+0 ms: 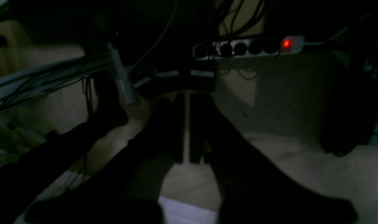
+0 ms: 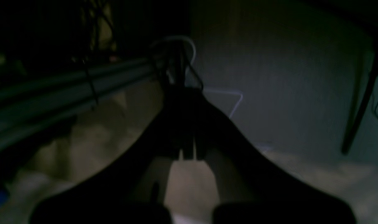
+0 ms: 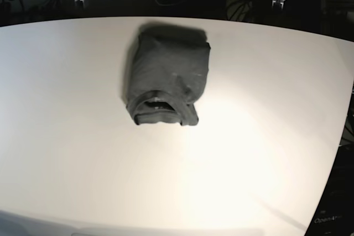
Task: Fold the T-shirt properly
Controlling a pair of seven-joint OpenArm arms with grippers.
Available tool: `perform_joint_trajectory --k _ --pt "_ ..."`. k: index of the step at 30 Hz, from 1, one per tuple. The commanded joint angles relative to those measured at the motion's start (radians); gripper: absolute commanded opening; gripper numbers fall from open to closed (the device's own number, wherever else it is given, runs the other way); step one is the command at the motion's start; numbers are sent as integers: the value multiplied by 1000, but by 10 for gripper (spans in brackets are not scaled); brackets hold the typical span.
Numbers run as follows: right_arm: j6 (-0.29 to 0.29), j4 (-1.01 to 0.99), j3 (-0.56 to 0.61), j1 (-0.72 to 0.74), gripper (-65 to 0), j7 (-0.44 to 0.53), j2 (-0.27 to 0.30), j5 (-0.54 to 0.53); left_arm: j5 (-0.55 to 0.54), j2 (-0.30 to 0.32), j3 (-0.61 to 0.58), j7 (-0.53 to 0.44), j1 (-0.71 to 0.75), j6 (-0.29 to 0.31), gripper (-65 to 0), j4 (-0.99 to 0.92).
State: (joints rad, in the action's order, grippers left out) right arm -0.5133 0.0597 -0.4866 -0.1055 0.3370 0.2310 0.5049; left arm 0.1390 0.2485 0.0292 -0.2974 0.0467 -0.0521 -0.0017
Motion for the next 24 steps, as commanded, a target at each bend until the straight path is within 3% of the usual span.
perform_joint_trajectory --k 1,3,10,11,15,21,24 --pt "34 9 4 -20 -646 -8 0 5 7 1 -2 -13 -5 1 -619 2" --pt "95 16 6 -18 -646 -32 -11 8 18 -2 -2 -13 -9 2 -619 2" --pt "104 15 -39 -12 -643 -57 -17 -48 70 -7 5 -18 -32 2 -618 2" --pt "130 15 -39 -17 -643 -57 -17 -55 70 -7 5 -18 -32 2 -618 2" --pt "325 13 -33 -30 -643 -49 -17 -81 75 -8 2 -16 -40 2 -618 2" --pt "473 13 -31 -36 -643 -31 -32 -79 78 -25 -2 -19 -43 2 -618 2" --pt "491 13 -30 -38 -643 -36 -51 -76 78 -27 -2 -19 -44 13 -618 2"
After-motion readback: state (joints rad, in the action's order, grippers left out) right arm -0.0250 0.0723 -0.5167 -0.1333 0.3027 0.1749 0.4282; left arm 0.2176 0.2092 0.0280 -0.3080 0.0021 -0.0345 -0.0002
